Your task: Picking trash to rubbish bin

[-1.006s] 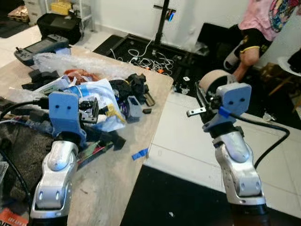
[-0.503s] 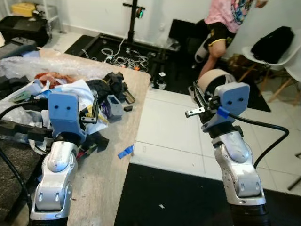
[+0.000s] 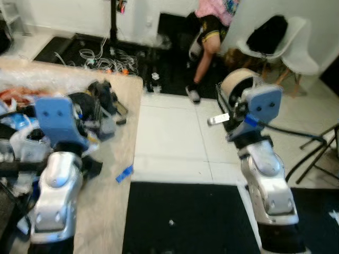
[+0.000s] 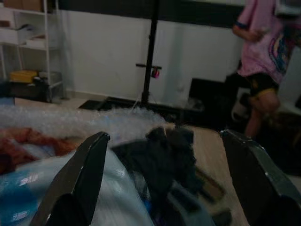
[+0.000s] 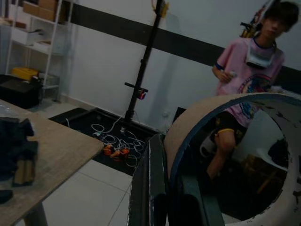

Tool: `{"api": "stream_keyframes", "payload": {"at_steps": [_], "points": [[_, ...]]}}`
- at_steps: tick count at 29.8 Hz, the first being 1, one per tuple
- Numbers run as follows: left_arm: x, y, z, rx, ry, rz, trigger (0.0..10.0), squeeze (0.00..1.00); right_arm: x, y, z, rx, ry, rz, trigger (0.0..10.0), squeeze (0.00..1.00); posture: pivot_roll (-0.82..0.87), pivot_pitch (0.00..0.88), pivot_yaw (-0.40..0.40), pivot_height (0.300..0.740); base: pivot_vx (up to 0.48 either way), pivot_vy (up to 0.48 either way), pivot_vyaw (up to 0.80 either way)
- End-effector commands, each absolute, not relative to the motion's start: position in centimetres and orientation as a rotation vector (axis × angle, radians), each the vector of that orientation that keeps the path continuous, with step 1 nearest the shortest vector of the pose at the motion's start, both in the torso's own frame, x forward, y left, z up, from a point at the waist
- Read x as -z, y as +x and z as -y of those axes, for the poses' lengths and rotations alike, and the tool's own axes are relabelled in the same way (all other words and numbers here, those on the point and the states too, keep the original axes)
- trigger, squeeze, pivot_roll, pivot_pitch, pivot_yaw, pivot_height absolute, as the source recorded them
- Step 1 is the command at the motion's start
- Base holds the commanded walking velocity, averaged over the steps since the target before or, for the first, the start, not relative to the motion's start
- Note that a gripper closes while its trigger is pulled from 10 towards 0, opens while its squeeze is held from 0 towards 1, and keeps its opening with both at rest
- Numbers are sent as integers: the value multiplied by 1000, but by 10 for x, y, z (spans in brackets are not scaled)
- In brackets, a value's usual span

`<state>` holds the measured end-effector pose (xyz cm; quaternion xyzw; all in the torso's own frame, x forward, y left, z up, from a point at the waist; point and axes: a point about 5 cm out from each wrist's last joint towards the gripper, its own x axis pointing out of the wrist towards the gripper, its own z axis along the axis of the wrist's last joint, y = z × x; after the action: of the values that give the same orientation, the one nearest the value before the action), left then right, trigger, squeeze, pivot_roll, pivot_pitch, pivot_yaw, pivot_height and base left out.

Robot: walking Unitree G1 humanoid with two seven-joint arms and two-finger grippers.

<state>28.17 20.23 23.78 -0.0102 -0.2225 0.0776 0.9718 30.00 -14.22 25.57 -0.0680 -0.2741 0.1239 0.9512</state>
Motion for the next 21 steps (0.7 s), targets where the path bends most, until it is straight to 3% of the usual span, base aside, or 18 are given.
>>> {"api": "stream_keyframes", "payload": {"at_steps": [1,11,21], "points": [[-246,279,-197,-129,-66,495,10000,0,-257,300,149,-235,-141,554,10000,0,-41,145,-112,740,0,0,-488],[-245,276,-191,0,-12,502,10000,0,-262,303,148,-244,-141,565,10000,0,-40,149,-115,740,0,0,-486],[-246,276,-192,-23,-15,509,10000,0,-262,303,147,-250,-140,563,10000,0,-42,150,-117,740,0,0,-485]]}}
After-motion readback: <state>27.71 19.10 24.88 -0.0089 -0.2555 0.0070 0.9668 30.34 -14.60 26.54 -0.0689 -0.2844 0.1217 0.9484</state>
